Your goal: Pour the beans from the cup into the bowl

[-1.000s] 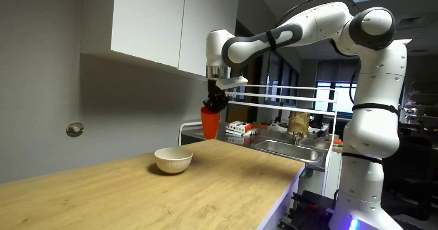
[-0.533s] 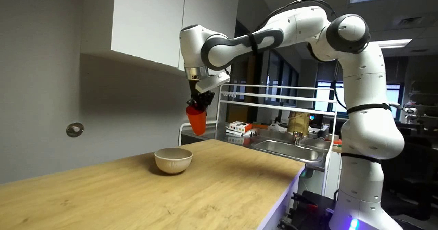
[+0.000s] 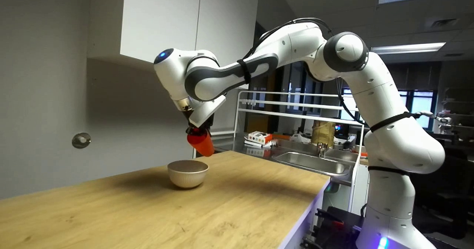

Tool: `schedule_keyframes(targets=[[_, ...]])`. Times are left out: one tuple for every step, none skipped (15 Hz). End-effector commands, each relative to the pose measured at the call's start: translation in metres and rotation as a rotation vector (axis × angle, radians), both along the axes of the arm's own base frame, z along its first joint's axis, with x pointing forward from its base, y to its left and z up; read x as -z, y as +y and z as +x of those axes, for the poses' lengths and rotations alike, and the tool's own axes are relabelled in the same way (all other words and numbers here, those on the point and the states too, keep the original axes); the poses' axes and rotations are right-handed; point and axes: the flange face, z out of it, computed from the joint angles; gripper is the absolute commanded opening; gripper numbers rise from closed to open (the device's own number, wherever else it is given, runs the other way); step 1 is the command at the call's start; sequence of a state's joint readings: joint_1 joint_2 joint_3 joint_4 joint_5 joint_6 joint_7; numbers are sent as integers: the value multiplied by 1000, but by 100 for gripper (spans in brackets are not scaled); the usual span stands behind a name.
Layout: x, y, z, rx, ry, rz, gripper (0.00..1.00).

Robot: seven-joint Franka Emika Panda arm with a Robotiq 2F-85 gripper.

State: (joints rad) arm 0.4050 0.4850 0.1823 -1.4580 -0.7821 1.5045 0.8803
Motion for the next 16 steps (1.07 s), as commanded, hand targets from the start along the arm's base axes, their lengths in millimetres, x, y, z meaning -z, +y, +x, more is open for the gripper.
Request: schedule_keyframes(targets=[[12,26,13,3,-25,-149,2],[15,32,14,-2,-30,-190,2],[20,36,14,-4,-33,-229,2],[22,41,14,-3,-36,-260,2],[25,45,14,-2,-40,-293,2],[29,49,13,1,-45,-329,2],[31,51,13,6,-47,-356,2],[36,54,11,12,-50,-389,2],[40,57,10,19,-51,-417,2],[42,56,10,30,-51,-445,2],[46,54,9,40,-52,-477,2],[49,55,9,47,-54,-509,2],[53,54,7,56,-53,-539,2],[59,53,6,64,-53,-575,2],[62,51,5,71,-52,-606,2],[67,50,5,79,-48,-636,2]])
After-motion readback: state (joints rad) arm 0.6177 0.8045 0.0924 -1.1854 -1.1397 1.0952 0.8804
